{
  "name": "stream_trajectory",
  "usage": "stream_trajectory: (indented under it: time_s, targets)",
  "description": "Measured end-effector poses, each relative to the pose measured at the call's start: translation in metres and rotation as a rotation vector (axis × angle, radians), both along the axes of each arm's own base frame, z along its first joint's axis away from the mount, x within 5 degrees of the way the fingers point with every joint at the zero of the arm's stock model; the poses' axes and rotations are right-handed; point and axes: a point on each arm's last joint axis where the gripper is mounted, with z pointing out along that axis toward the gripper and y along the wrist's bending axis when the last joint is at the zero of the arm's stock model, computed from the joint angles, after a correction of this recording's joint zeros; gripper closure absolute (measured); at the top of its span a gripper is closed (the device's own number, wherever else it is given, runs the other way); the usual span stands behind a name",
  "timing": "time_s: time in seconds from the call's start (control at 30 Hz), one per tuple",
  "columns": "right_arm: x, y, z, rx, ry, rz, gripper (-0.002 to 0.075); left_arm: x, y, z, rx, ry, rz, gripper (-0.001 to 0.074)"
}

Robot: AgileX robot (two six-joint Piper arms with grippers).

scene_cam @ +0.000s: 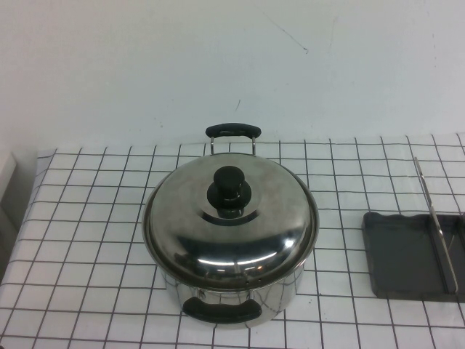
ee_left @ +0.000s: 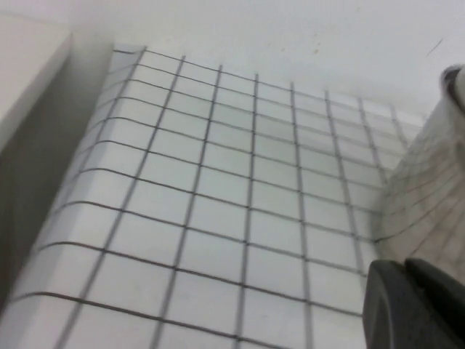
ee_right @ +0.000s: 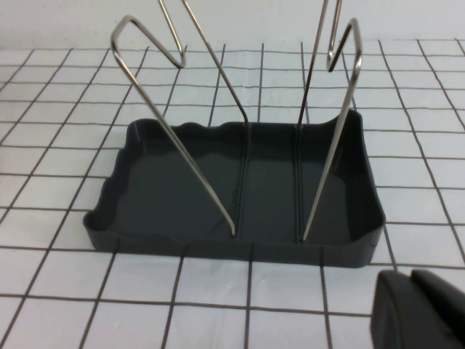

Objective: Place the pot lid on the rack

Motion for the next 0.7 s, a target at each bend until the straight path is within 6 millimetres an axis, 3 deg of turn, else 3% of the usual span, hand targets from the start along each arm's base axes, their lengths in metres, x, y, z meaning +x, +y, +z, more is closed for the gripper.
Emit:
stream_trajectory:
  time_s: [0.23,0.37,0.5,0.7]
  targets:
    - [0.000,0.000,0.000,0.000,0.000,0.000,0.0729,0.002,-0.006,0.016,-0.582,-0.053,0.034,0.0738]
    - [0.000,0.000,0.000,0.000,0.000,0.000,0.0729,0.003,-0.001,0.023,-0.655,-0.124,0.084,0.0738]
    - [0.000,0.000,0.000,0.000,0.000,0.000,0.0729,0.002,-0.005,0.025,-0.546,-0.117,0.023,0.0738]
    - [0.000,0.000,0.000,0.000,0.000,0.000,0.0729,0.002,-0.020,0.083,-0.179,-0.139,-0.196,0.0738]
